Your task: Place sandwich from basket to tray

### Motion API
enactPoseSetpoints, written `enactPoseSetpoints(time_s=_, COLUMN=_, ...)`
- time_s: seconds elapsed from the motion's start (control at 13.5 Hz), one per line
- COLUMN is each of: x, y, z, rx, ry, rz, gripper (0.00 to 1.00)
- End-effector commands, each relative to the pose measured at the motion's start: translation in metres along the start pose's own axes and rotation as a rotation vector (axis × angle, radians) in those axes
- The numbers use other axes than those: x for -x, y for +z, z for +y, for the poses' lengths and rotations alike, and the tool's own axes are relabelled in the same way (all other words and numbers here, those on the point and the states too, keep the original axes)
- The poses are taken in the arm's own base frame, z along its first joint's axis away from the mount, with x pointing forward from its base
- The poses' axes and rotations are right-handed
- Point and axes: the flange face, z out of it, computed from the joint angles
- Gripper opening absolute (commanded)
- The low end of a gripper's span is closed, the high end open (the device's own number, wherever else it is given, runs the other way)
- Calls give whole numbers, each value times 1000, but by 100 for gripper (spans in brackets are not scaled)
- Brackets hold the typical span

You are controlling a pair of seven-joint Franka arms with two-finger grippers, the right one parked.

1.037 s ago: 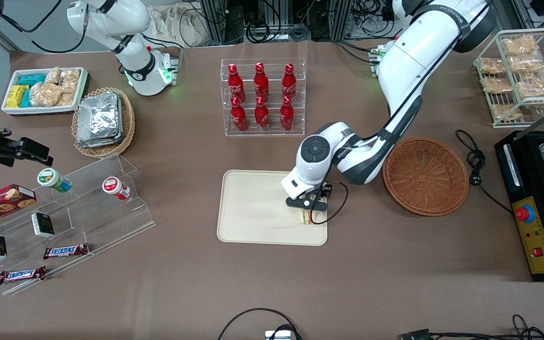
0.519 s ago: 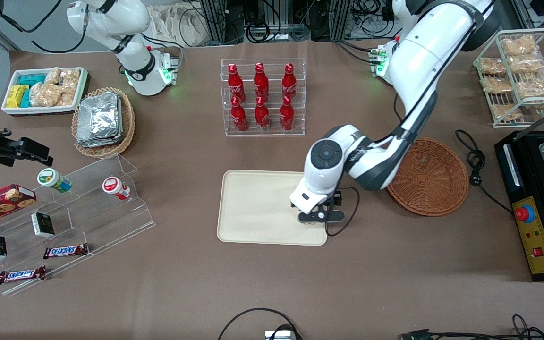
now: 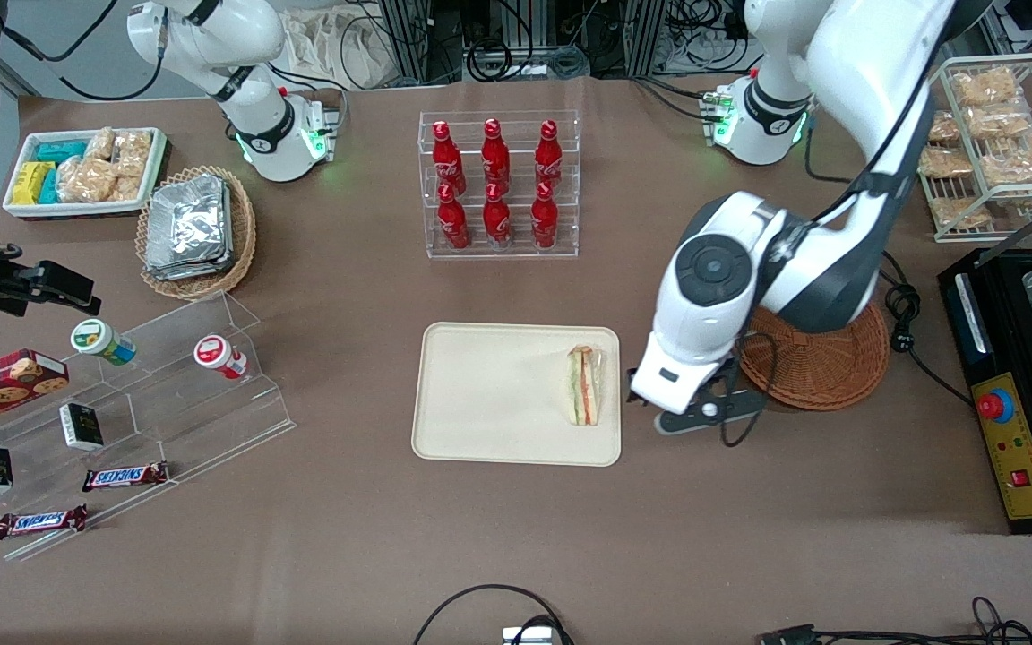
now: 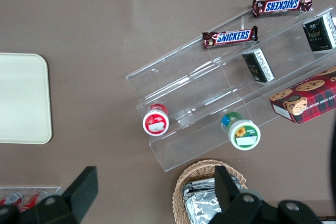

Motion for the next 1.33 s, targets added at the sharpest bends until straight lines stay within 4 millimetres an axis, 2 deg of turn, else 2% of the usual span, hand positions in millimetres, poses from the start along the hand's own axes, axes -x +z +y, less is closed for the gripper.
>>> enactPoseSetpoints(time_s=0.0, x=-14, y=-28, z=-52, rx=-47, ry=-52, rz=-17, gripper=100)
enactPoseSetpoints(time_s=0.44, x=-37, y=-78, z=-147, rx=-8, ry=58, rz=-88, gripper=100)
enactPoseSetpoints(time_s=0.67, x=-45, y=-89, z=-179, rx=4, ry=86, rz=-103, gripper=100)
enactPoseSetpoints(time_s=0.81, x=-45, y=-96, z=-191, rx=-3, ry=165, rz=-120, gripper=100)
enactPoseSetpoints(time_s=0.96, x=-46, y=-105, z=-213, rx=2, ry=259, rz=-128, gripper=100)
enactPoseSetpoints(time_s=1.04, x=-49, y=-107, z=-234, rx=5, ry=274, rz=-142, gripper=100)
enactPoseSetpoints(time_s=1.26, x=-48, y=-125, z=-275, rx=64, ry=305, rz=-137, gripper=100)
